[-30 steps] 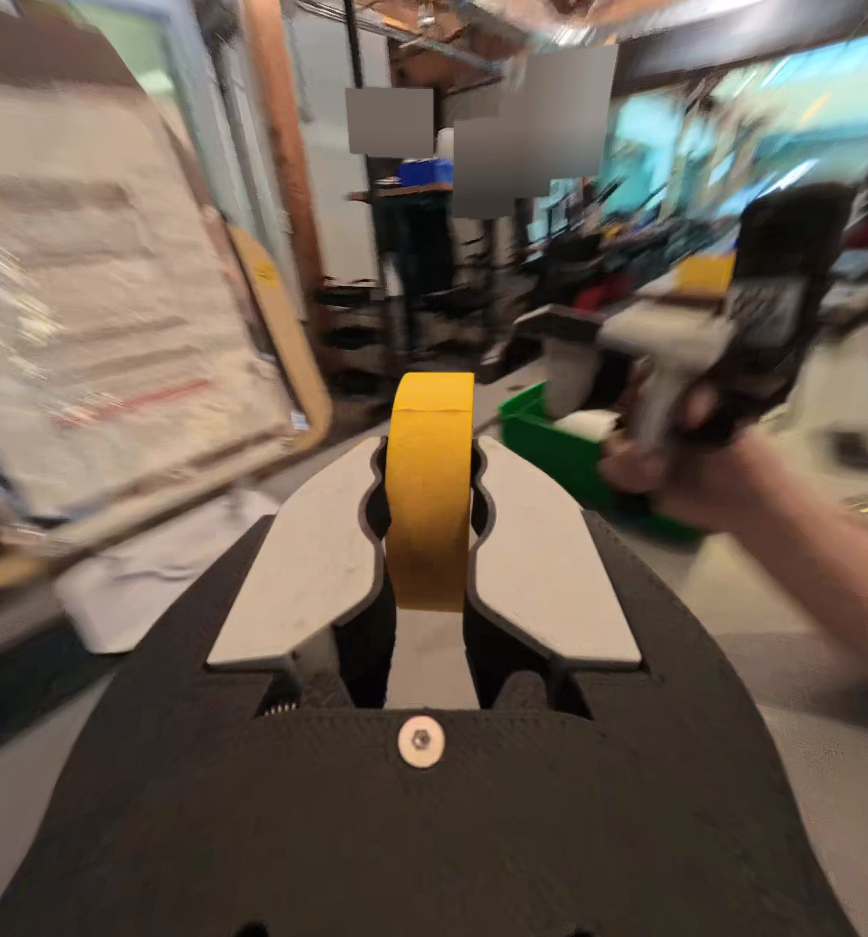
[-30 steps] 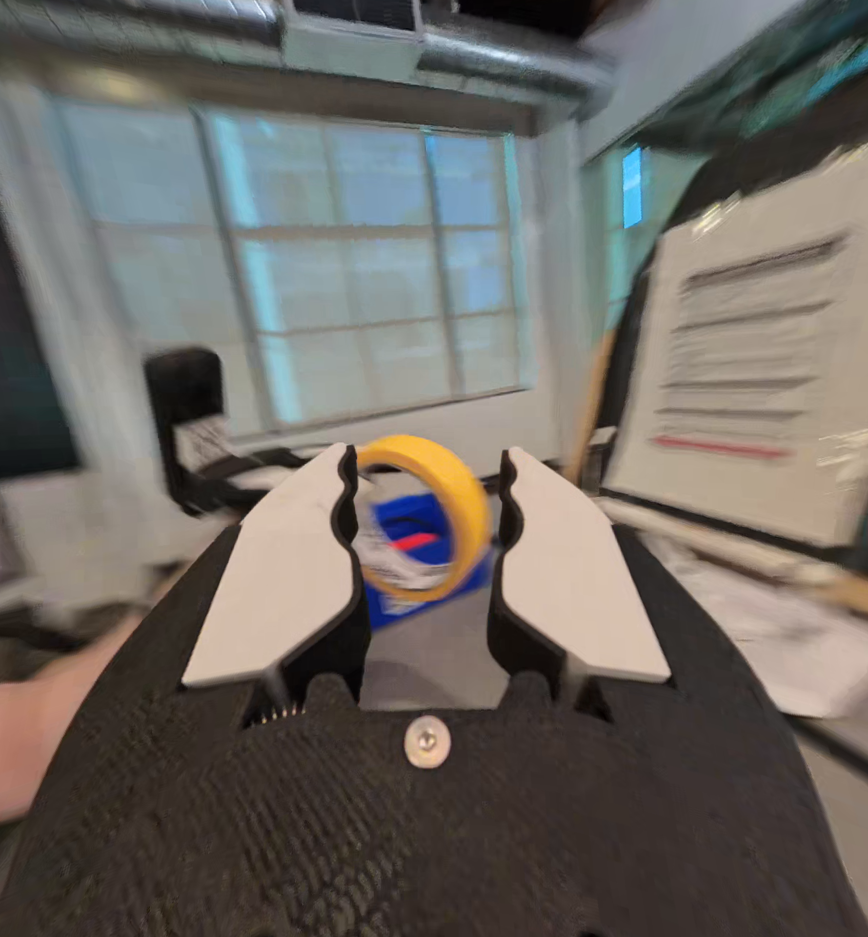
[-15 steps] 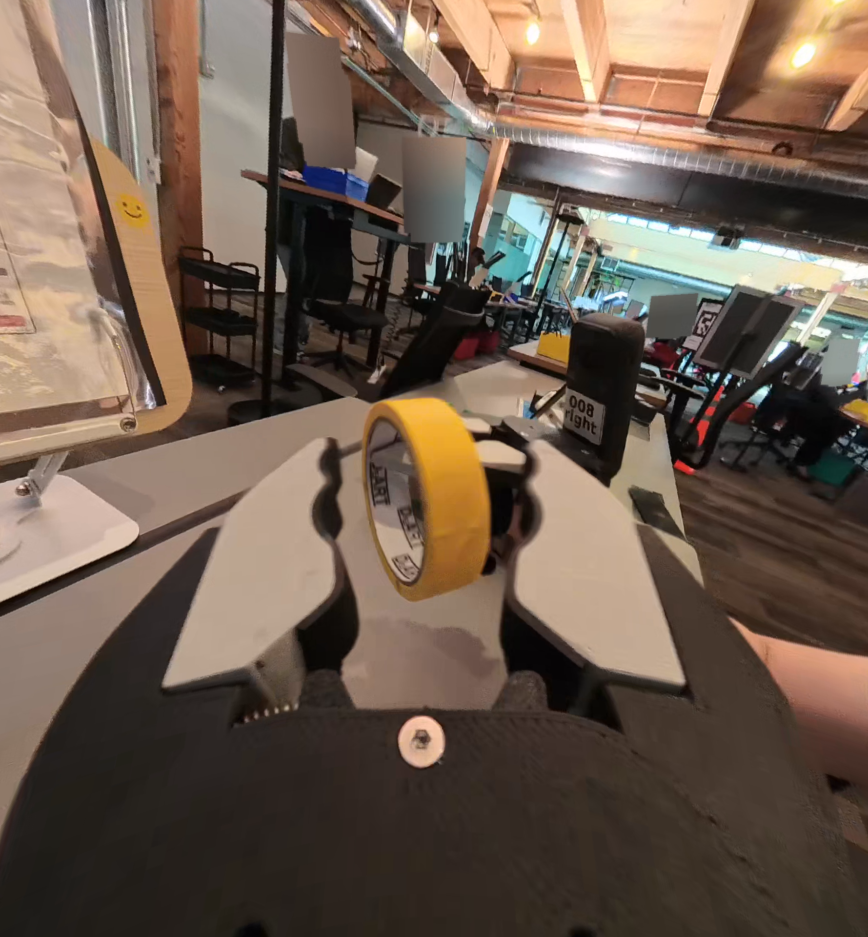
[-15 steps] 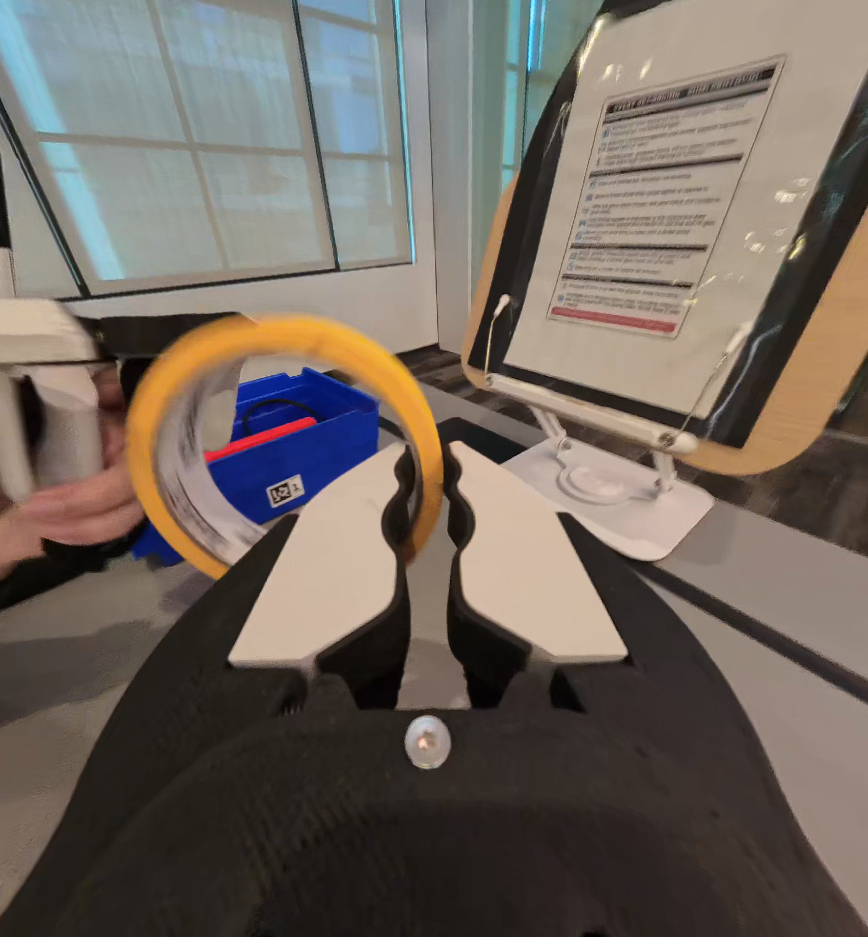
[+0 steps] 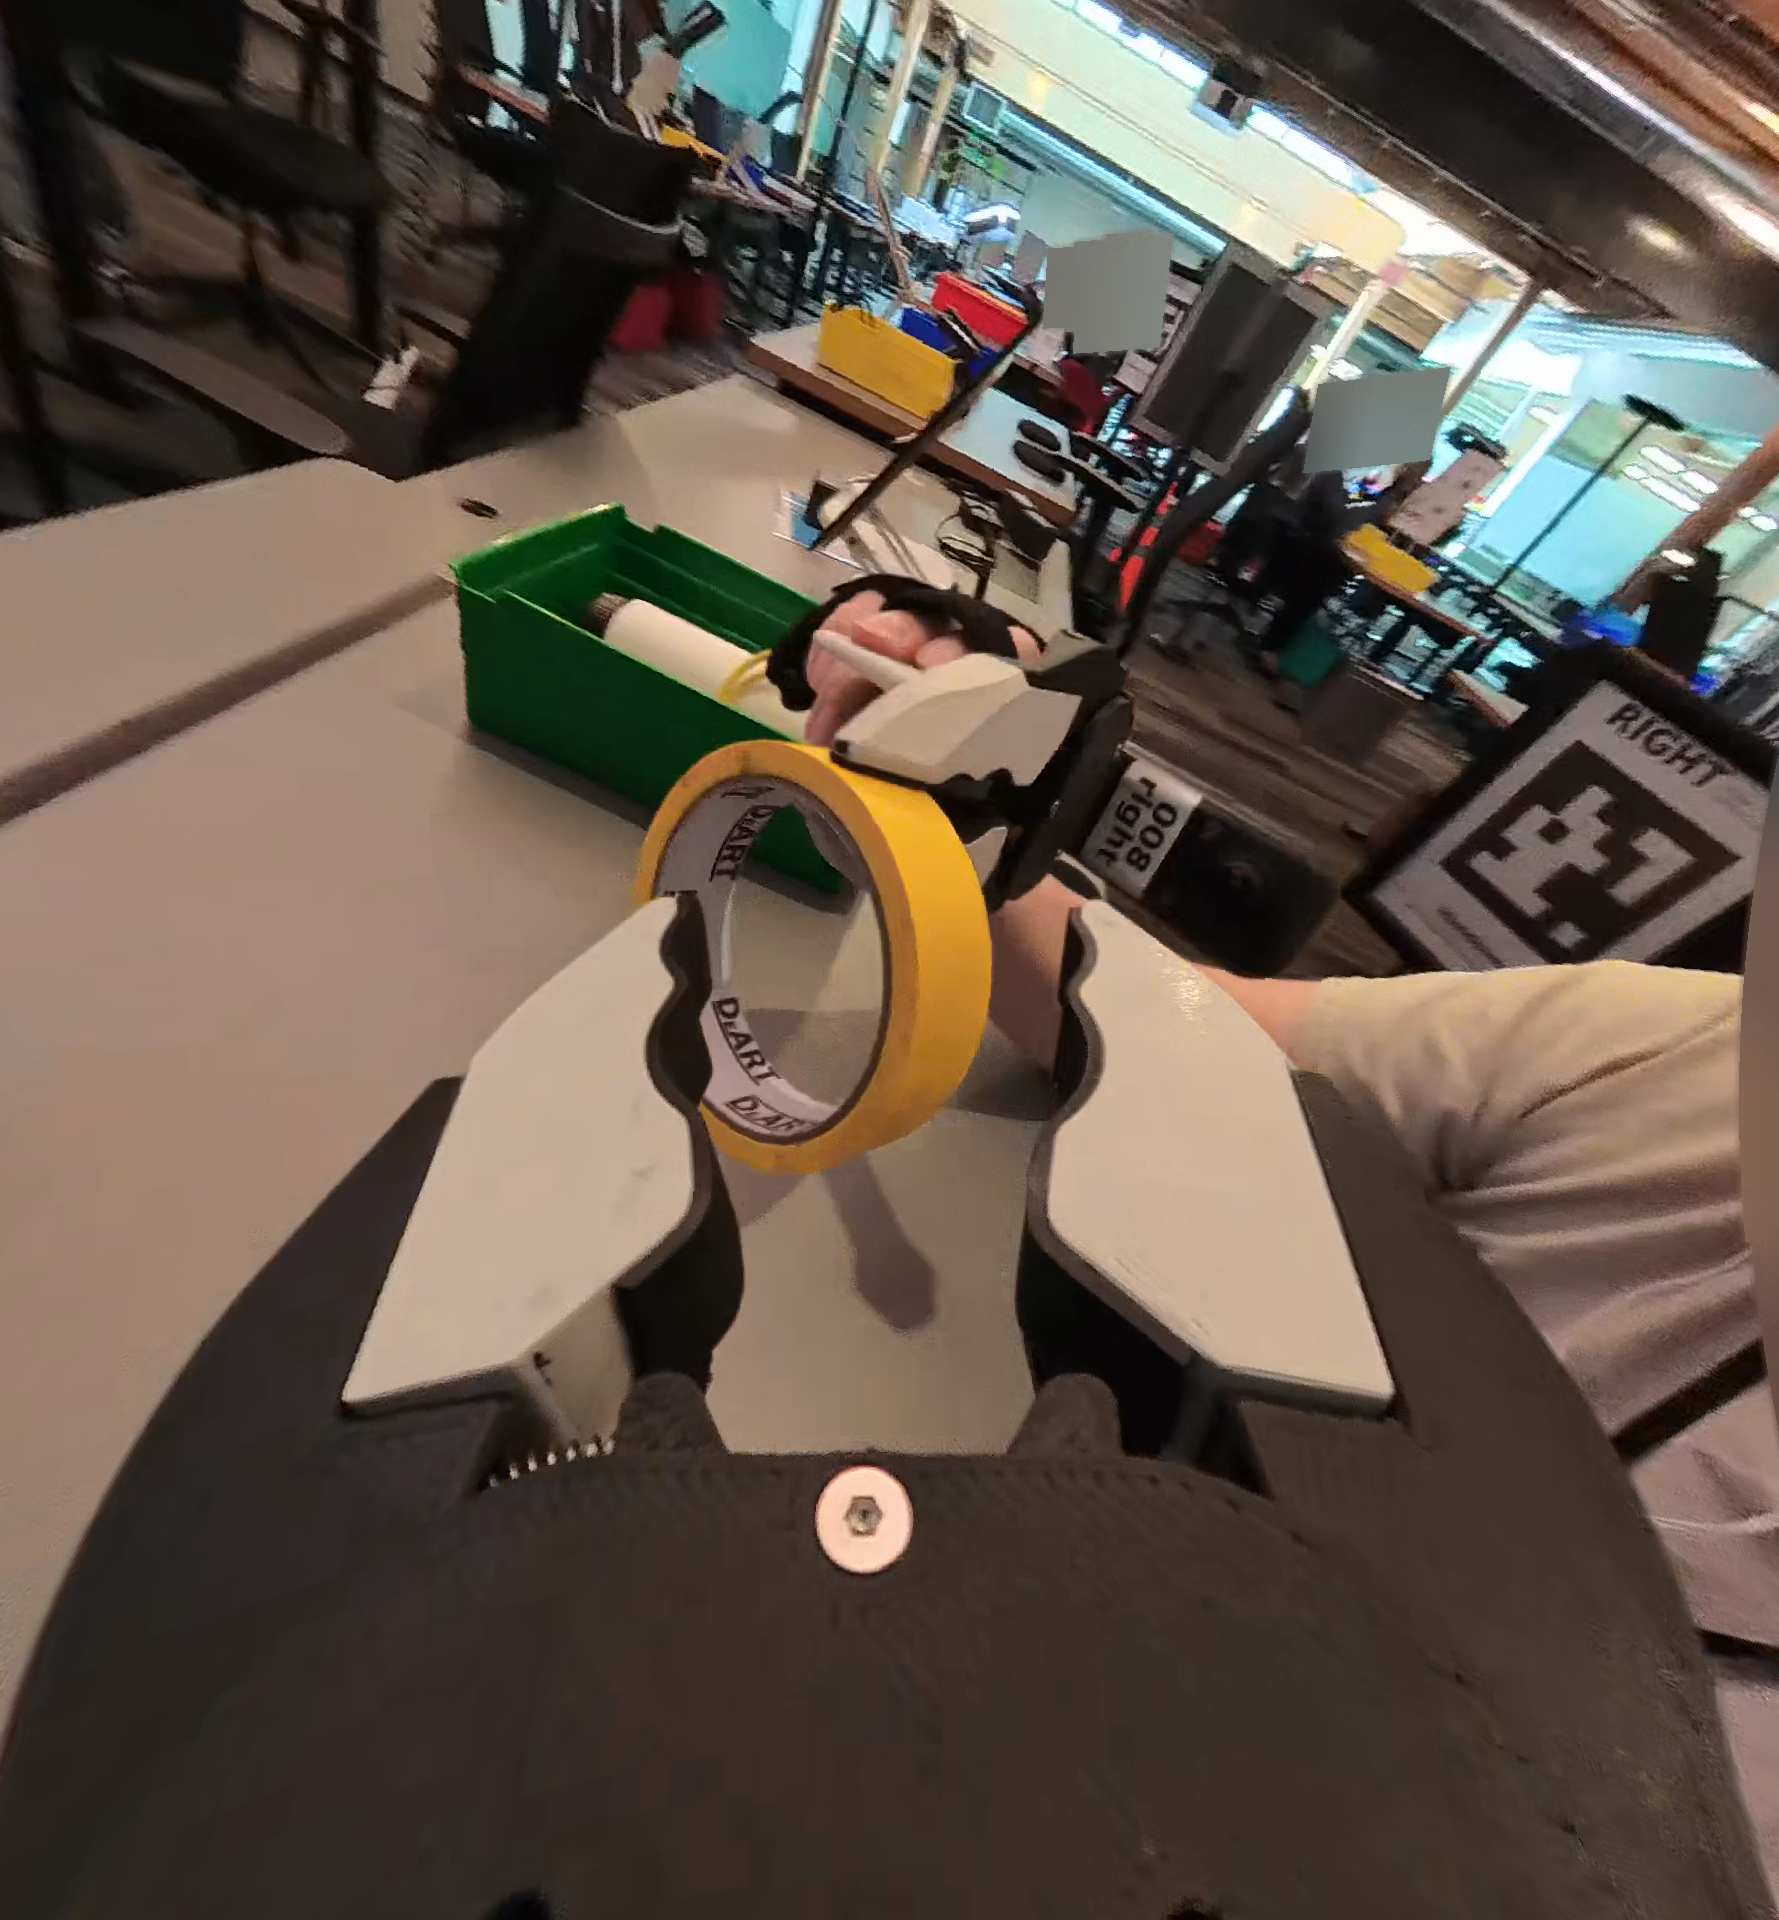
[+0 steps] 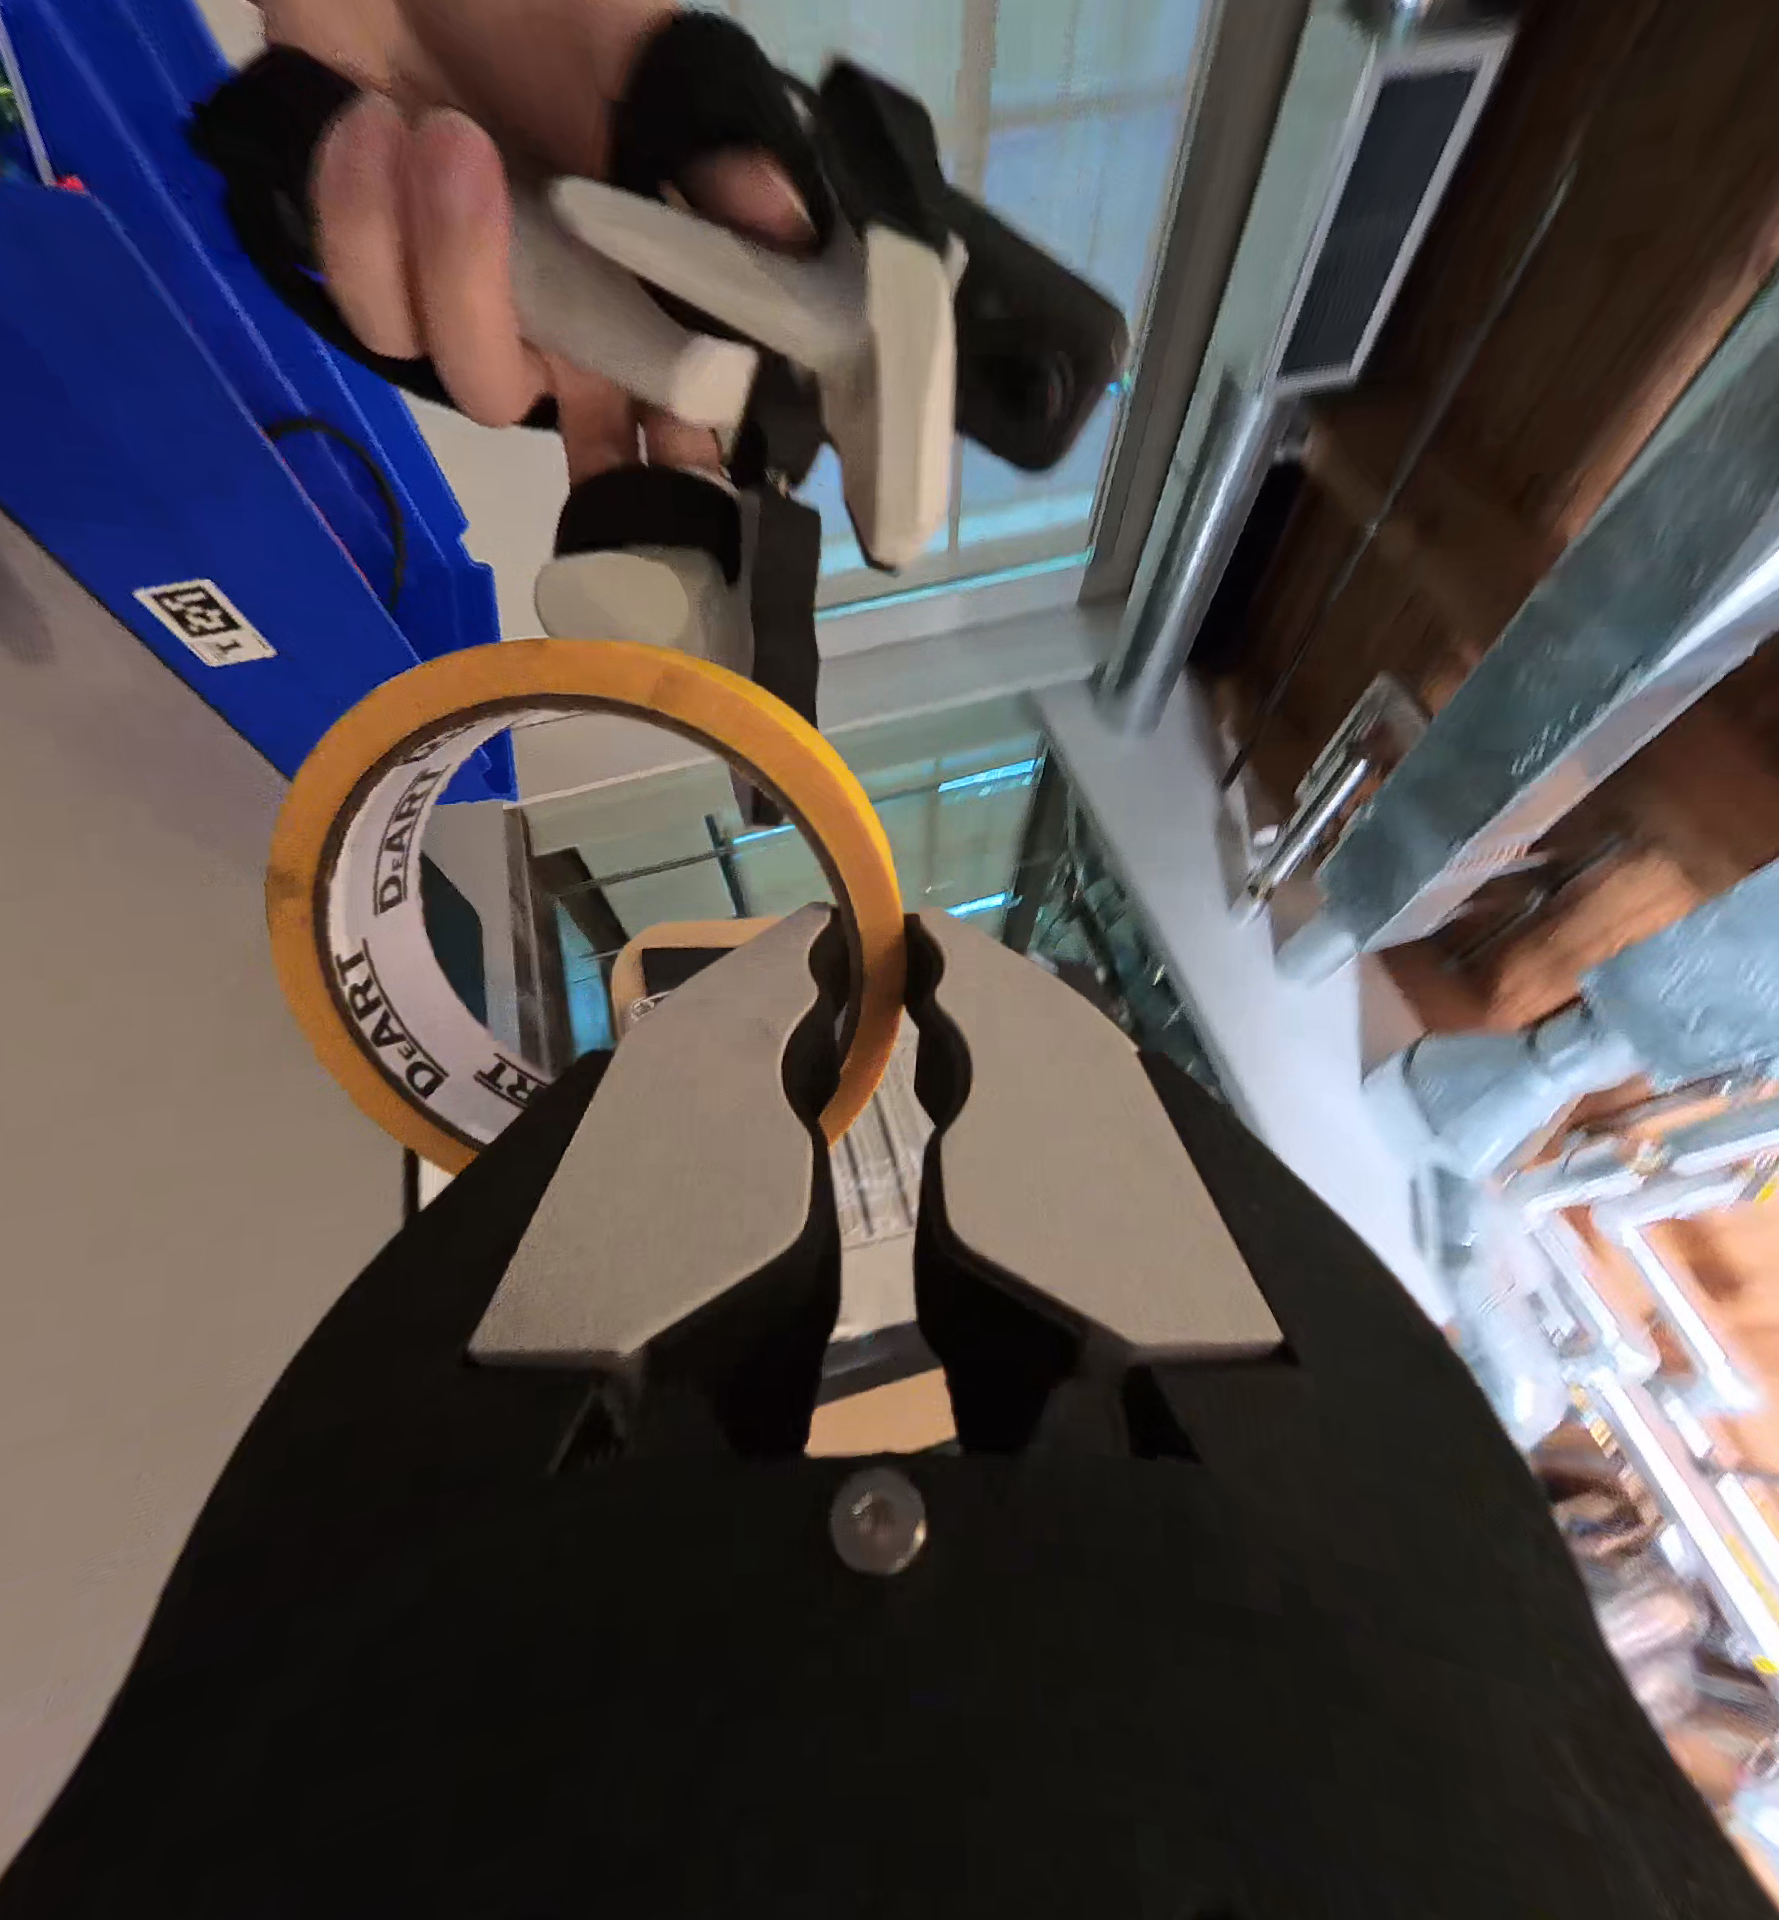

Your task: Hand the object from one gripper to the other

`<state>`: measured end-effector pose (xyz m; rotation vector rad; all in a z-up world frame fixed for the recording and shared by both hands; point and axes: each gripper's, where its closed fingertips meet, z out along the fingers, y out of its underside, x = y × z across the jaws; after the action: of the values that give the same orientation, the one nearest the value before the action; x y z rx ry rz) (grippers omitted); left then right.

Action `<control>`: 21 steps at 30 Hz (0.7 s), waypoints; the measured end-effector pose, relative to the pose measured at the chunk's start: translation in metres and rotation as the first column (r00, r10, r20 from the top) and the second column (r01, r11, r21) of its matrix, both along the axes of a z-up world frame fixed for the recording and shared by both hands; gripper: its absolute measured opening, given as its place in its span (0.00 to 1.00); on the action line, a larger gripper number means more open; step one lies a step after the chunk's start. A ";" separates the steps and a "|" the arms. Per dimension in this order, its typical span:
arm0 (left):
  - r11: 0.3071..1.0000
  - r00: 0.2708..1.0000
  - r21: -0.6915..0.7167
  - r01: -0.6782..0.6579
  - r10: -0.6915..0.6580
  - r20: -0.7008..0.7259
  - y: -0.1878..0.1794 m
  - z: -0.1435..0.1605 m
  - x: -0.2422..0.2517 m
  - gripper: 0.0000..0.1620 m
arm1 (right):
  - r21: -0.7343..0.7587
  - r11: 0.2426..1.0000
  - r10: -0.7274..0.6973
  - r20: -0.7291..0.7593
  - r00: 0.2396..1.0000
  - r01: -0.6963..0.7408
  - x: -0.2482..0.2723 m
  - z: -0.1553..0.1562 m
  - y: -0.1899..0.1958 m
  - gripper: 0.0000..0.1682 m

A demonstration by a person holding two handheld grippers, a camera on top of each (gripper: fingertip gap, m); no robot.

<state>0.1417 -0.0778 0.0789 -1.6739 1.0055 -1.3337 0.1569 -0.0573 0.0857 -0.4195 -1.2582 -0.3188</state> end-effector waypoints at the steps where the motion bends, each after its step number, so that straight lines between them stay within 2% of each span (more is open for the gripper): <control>1: 1.000 1.000 -0.016 0.020 -0.020 -0.001 -0.001 -0.002 0.000 0.38 | 0.029 1.000 0.008 0.032 0.999 -0.009 -0.004 -0.002 -0.005 0.06; 4: 0.987 0.985 -0.079 0.141 -0.148 -0.089 -0.017 -0.023 0.004 0.33 | 0.061 0.998 0.028 0.080 0.996 -0.033 -0.012 -0.007 -0.013 0.06; 6: 0.967 0.958 -0.111 0.228 -0.243 -0.152 -0.030 -0.038 0.007 0.25 | 0.063 0.997 0.034 0.089 0.995 -0.040 -0.015 -0.009 -0.014 0.06; 8: 0.949 0.935 -0.099 0.300 -0.313 -0.167 -0.038 -0.043 0.012 0.11 | 0.070 0.997 0.024 0.097 0.995 -0.031 -0.015 -0.012 -0.012 0.06; 11: 0.952 0.942 -0.022 0.306 -0.306 -0.140 -0.035 -0.038 0.020 0.06 | 0.060 0.998 0.001 0.045 0.999 -0.004 -0.010 -0.008 -0.003 0.07; 15: 0.969 0.973 0.135 0.207 -0.189 -0.136 -0.019 -0.029 0.020 0.06 | -0.089 0.995 -0.046 -0.127 0.991 0.035 0.010 0.010 0.020 0.19; 17: 0.954 0.987 0.274 0.117 -0.082 -0.136 -0.007 -0.021 0.018 0.06 | -0.192 0.980 -0.082 -0.210 0.974 0.041 0.023 0.018 0.032 0.20; 19: 0.862 0.981 0.506 -0.026 0.120 -0.153 0.014 -0.016 0.014 0.06 | -0.340 0.940 -0.088 -0.287 0.954 -0.016 0.032 0.021 0.043 0.19; 20: 0.772 0.958 0.628 -0.097 0.243 -0.152 0.027 -0.013 0.010 0.06 | -0.453 0.886 -0.066 -0.327 0.943 -0.095 0.032 0.020 0.045 0.21; 21: 0.652 0.921 0.748 -0.122 0.355 -0.159 0.036 -0.013 0.006 0.06 | -0.578 0.786 -0.015 -0.373 0.928 -0.220 0.029 0.018 0.043 0.22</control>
<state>0.1481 -0.0417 0.0654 -1.3088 1.2193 -0.3824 0.1856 -0.0143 0.1041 -0.9209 -0.9888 0.2806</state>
